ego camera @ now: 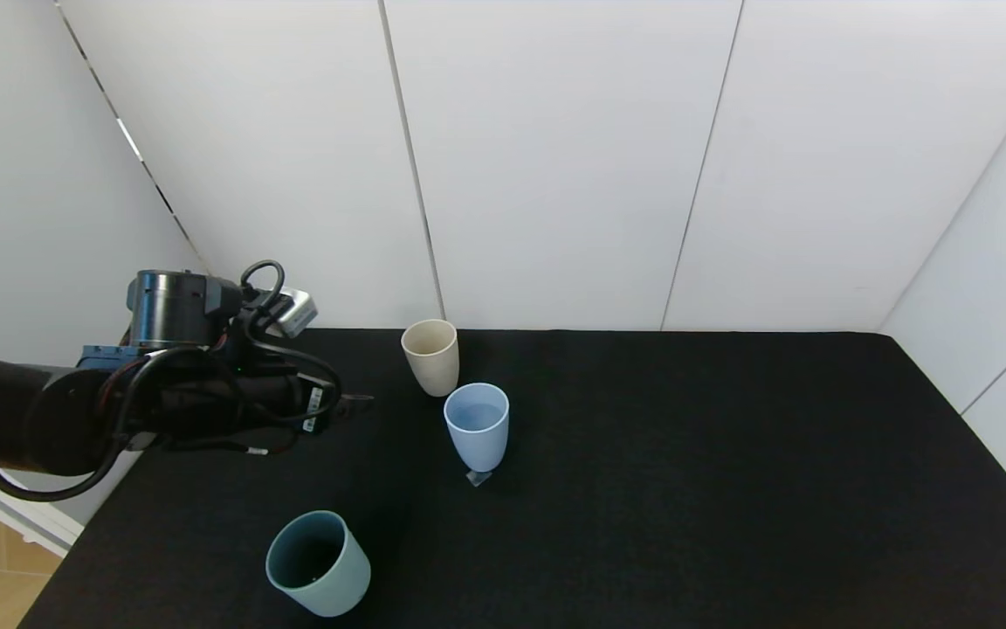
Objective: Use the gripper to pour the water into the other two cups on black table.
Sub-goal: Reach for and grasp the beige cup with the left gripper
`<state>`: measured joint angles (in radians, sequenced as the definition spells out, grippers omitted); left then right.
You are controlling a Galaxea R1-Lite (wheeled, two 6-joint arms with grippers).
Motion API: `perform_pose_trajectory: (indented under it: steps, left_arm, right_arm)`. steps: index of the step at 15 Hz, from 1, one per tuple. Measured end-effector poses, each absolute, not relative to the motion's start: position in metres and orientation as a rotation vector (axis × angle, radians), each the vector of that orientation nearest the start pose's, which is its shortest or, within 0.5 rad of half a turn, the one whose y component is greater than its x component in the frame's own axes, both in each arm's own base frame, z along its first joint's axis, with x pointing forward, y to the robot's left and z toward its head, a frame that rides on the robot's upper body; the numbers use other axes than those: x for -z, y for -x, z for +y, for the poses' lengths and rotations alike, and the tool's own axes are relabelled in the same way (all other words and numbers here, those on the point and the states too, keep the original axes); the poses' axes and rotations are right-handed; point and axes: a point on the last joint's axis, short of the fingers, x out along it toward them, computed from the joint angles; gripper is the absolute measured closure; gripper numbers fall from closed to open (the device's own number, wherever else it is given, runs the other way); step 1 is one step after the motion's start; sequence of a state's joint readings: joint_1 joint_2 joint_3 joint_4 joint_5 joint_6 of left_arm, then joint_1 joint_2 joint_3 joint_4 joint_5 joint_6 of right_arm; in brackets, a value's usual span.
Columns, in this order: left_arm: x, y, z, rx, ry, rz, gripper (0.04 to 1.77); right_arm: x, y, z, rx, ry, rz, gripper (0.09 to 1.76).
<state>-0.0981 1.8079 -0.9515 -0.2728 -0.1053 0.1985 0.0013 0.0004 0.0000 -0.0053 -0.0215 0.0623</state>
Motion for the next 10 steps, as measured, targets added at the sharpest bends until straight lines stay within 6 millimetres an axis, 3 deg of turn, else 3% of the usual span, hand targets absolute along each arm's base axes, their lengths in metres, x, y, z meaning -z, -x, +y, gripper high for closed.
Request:
perform_pose_trajectory:
  steps: [10]
  left_arm:
    - [-0.115, -0.372, -0.051, 0.354, -0.177, 0.492, 0.09]
  right_arm:
    - [-0.076, 0.023, -0.001, 0.020, -0.063, -0.006, 0.14]
